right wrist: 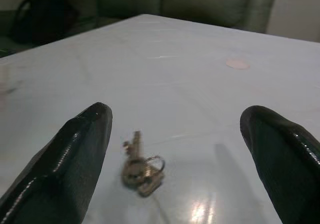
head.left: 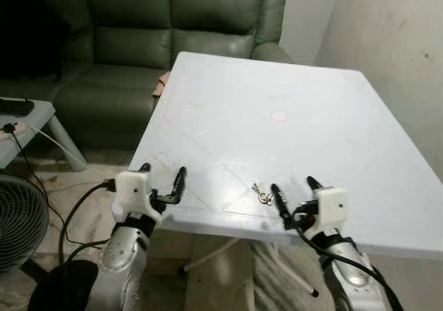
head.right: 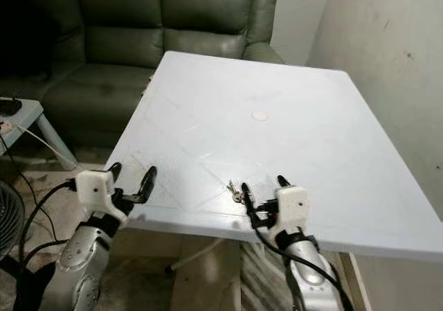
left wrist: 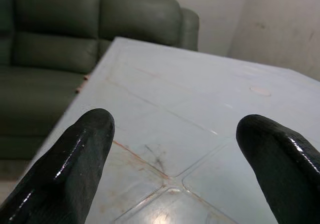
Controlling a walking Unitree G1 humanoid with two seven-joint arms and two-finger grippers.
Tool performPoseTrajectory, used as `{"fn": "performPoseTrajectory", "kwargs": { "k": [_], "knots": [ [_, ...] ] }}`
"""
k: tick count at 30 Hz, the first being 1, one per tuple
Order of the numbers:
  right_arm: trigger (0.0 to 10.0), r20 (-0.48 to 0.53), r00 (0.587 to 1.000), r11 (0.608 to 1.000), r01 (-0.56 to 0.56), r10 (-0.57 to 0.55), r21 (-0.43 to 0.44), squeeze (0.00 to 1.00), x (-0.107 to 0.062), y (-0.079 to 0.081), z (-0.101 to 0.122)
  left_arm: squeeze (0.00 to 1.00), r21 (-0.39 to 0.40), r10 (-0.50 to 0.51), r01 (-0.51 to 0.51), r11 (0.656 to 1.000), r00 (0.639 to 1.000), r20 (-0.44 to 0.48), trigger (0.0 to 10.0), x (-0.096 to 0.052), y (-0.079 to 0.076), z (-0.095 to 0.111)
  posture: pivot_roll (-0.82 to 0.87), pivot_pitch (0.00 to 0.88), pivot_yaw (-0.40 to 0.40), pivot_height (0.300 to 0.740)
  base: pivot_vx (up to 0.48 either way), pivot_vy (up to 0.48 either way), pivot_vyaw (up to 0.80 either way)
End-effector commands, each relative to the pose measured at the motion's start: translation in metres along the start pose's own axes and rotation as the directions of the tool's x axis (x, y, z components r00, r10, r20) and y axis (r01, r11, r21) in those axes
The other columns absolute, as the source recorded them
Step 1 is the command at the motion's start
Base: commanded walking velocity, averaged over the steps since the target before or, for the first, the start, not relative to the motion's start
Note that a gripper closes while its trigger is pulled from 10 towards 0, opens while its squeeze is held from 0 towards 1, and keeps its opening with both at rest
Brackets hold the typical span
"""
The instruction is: Hang keys on a hook
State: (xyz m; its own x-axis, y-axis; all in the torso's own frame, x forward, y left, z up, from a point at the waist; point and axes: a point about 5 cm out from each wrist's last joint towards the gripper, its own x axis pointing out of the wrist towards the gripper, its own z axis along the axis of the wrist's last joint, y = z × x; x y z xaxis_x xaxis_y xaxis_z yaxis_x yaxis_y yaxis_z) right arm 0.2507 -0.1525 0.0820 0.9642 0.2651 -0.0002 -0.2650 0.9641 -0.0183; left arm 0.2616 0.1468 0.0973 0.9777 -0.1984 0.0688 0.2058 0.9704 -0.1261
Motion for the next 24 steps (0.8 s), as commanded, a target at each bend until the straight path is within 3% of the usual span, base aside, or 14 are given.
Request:
{"fn": "performPoseTrajectory", "kwargs": {
  "k": [1, 15, 24],
  "knots": [
    [10.0, -0.009, 1.0, 1.0, 0.01, -0.011, -0.015, 0.0, 0.004, -0.004, 0.002, 0.0, 0.015, -0.027, 0.027, 1.0, 1.0, 0.013, 10.0, 0.0, -0.006, 0.002, -0.02, 0.0, -0.039, 0.74, 0.0, 0.0, 0.0],
    [10.0, -0.049, 0.996, 0.995, 0.077, -0.08, -0.059, 0.0, 0.013, -0.016, 0.006, 0.0, 0.025, -0.071, 0.071, 0.997, 0.997, 0.009, 10.0, -0.005, -0.016, -0.002, -0.02, 0.0, -0.047, 0.74, 0.0, 0.0, 0.0],
    [10.0, -0.101, 0.992, 0.993, 0.068, -0.078, -0.1, 0.0, 0.021, -0.014, 0.005, 0.0, 0.064, -0.184, 0.186, 0.981, 0.983, -0.024, 10.0, -0.012, -0.03, -0.008, -0.02, 0.0, -0.046, 0.74, 0.0, 0.0, 0.0]
  ]
}}
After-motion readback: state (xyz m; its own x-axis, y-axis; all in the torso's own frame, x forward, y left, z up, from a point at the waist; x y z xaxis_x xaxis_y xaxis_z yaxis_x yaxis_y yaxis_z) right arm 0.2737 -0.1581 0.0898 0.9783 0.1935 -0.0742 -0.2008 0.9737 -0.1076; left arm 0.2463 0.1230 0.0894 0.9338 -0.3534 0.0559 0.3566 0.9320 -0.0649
